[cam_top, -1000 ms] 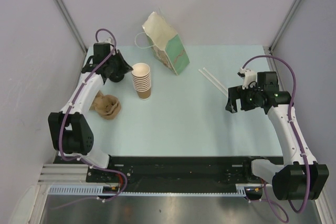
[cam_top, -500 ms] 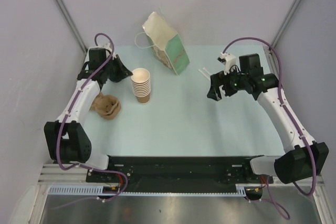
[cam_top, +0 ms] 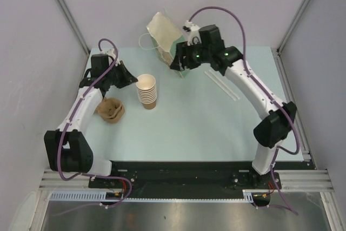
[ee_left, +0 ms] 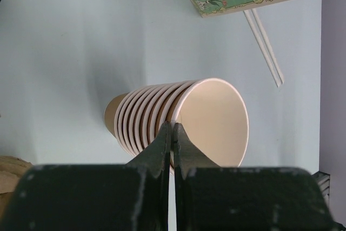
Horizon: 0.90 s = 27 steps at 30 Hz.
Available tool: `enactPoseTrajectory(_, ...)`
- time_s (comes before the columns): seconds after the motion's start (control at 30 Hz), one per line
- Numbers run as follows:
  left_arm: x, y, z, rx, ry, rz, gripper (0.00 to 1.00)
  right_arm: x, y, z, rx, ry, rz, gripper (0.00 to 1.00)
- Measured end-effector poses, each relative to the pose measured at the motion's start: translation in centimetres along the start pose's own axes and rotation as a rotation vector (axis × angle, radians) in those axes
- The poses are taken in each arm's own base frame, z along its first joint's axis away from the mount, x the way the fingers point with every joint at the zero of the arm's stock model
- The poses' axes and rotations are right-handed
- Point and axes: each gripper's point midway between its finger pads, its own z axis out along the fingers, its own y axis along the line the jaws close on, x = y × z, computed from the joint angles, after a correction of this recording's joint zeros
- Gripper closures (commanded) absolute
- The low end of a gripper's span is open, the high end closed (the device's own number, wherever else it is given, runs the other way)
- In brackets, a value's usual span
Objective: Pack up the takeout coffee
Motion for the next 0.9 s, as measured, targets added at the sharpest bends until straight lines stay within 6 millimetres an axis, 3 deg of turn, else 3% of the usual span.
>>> enactPoseTrajectory(0.2, 0.1, -0.1, -0.1, 0.015, -0.008, 0.007, 1.00, 2.0, 4.6, 6.4, 0.003, 0.056, -0.002, 0.47)
enactPoseTrajectory(0.33, 0.3, -0.2, -0.2, 0.028, -0.015, 0.017, 1.00, 3.3, 5.5, 8.7, 0.024, 0.083, 0.008, 0.51)
enactPoseTrajectory(0.53, 0.7, -0.2, -0.4, 0.035, -0.021, 0.021, 1.00, 4.2, 4.8, 11.0, 0.085, 0.096, 0.015, 0.58)
enactPoseTrajectory(0.9, 0.8, -0.3, -0.6, 0.042, -0.025, 0.024, 1.00, 6.3, 4.9, 12.9, 0.121, 0.138, 0.009, 0.67)
